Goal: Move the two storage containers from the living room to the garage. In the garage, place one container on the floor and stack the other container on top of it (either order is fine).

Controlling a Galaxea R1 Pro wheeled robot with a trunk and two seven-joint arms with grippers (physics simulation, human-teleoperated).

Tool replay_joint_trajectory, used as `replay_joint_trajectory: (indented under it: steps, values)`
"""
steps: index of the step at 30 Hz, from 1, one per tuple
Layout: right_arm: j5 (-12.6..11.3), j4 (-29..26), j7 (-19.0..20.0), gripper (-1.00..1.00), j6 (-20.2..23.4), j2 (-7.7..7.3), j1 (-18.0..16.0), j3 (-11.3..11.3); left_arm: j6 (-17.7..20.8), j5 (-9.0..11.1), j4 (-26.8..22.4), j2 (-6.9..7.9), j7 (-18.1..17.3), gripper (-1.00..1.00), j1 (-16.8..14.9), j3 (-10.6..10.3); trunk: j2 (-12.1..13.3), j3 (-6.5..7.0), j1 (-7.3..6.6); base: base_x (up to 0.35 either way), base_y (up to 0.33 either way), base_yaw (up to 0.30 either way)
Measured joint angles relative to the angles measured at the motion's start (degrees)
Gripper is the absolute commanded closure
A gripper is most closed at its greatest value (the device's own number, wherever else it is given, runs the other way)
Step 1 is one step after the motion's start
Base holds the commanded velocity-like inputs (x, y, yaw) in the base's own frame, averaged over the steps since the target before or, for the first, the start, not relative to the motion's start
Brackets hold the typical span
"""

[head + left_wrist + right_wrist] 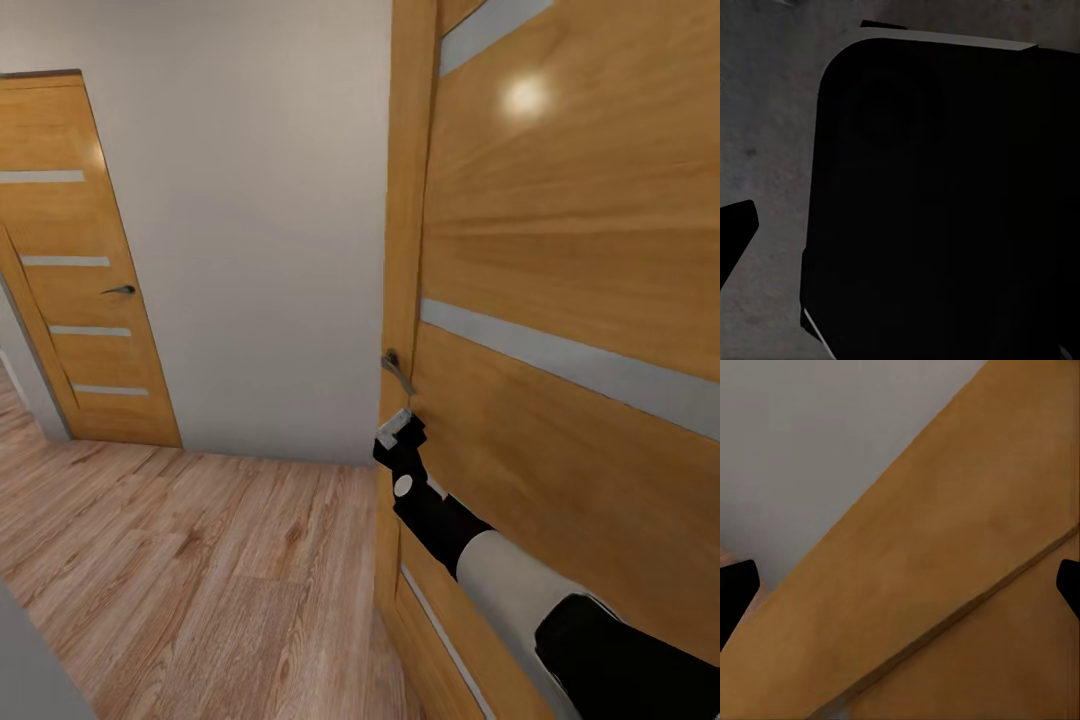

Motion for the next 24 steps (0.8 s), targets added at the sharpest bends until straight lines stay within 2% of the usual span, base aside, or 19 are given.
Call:
replay_joint_trajectory:
  steps: [3, 10, 17, 20, 24]
  values:
    - [-0.17, 1.94, -0.09, -1.0, -0.01, 0.0, -2.08, -0.03, -0.01, 0.0, 0.01, -0.01, 0.0, -1.0, 0.0, 0.0, 0.0, 0.0, 0.0, 0.0, 0.0, 0.0]
    - [-0.2, 2.82, -0.72, -1.0, 0.14, 0.0, -4.2, -0.62, -0.03, 0.0, 0.01, -0.03, 0.0, -1.0, 0.0, 0.0, 0.0, 0.0, 0.0, 0.0, 0.0, 0.0]
    - [-0.23, 3.08, -1.03, -1.0, 1.87, 0.0, -6.32, -3.07, -0.05, 0.0, 0.01, -0.03, 0.0, -1.0, 0.0, 0.0, 0.0, 0.0, 0.0, 0.0, 0.0, 0.0]
    - [-0.03, 4.74, -1.09, -1.0, 1.95, -0.27, -7.26, -4.24, -0.02, 0.0, 0.01, -0.03, 0.0, -1.0, 0.0, 0.0, 0.0, 0.0, 0.0, 0.0, 0.0, 0.0]
    - [-0.09, 8.11, -1.1, -1.0, 1.57, -0.66, -9.16, -4.64, -0.02, 0.0, 0.01, -0.03, 0.0, -1.0, -0.01, 0.0, 0.0, 0.0, 0.0, 0.0, 0.0, 0.0]
